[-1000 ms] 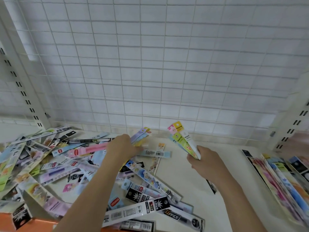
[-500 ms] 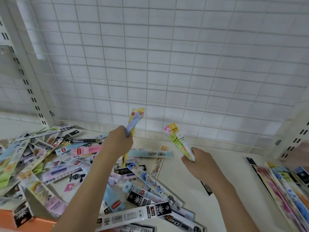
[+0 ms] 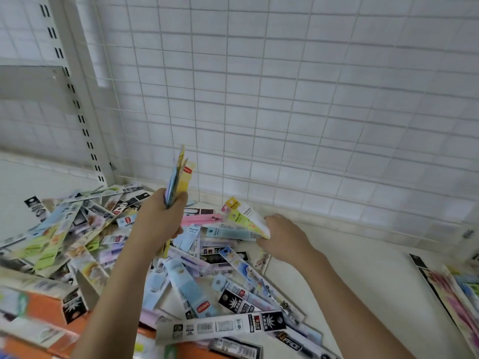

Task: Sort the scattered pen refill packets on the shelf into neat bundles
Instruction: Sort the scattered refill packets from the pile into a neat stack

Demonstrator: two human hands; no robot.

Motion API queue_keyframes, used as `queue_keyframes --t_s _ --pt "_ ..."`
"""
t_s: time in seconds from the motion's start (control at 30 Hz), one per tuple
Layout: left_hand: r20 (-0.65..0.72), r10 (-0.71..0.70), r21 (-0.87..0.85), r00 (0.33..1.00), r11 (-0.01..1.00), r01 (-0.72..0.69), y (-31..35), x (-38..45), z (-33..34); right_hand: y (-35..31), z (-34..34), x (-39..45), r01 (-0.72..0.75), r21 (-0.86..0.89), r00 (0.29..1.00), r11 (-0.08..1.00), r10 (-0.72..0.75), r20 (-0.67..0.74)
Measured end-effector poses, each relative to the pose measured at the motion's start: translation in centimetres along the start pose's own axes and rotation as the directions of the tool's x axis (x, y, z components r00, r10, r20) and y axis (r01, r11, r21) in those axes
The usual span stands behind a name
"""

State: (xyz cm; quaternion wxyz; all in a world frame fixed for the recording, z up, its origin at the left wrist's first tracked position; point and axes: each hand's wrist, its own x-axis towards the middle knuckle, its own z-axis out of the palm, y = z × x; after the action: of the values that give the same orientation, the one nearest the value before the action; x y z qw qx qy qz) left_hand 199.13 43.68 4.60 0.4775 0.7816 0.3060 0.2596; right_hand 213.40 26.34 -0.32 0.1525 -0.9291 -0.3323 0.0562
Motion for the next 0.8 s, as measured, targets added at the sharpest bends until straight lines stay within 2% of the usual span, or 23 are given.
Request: queue_keyframes --t_s 0.1,0.2,0.33,0.53,0.63,0.73,0.8 --pt "0.021 0.000 0.048 1.000 0.999 -0.001 -0.2 -0.4 0.2 -0.7 0.7 0.4 0.019 -0.103 0.999 0.994 -0.016 0.030" --pt "0.036 -0.010 0.070 0.999 0.998 0.007 -0.5 -0.7 0.3 -1.0 0.7 0.2 0.028 -0.186 1.000 0.982 -0.029 0.000" --pt "0.049 -0.007 0.057 0.999 0.998 0.004 -0.5 -1.1 0.2 -0.4 -0.4 -0.7 -0.015 -0.213 0.999 0.977 0.007 -0.038" --pt "-0.020 0.023 0.081 1.000 0.996 -0.022 -0.8 -2.5 -1.2 1.3 -3.7 -4.0 -0.130 -0.057 0.987 0.990 0.123 -0.102" --pt "0.038 0.026 0.113 0.999 0.993 -0.030 -1.2 -3.4 -1.0 1.8 -4.0 -5.6 -0.140 0.019 0.987 0.990 0.141 -0.079" --pt "0.106 0.021 0.167 0.994 0.985 -0.039 -1.3 -4.3 -0.3 1.6 -3.7 -6.8 -0.126 0.165 0.991 0.978 0.132 -0.027" --pt "0.140 0.033 0.217 0.990 0.974 -0.063 -1.1 -5.0 0.2 1.2 -3.1 -7.0 -0.096 0.185 0.995 0.978 0.100 -0.014"
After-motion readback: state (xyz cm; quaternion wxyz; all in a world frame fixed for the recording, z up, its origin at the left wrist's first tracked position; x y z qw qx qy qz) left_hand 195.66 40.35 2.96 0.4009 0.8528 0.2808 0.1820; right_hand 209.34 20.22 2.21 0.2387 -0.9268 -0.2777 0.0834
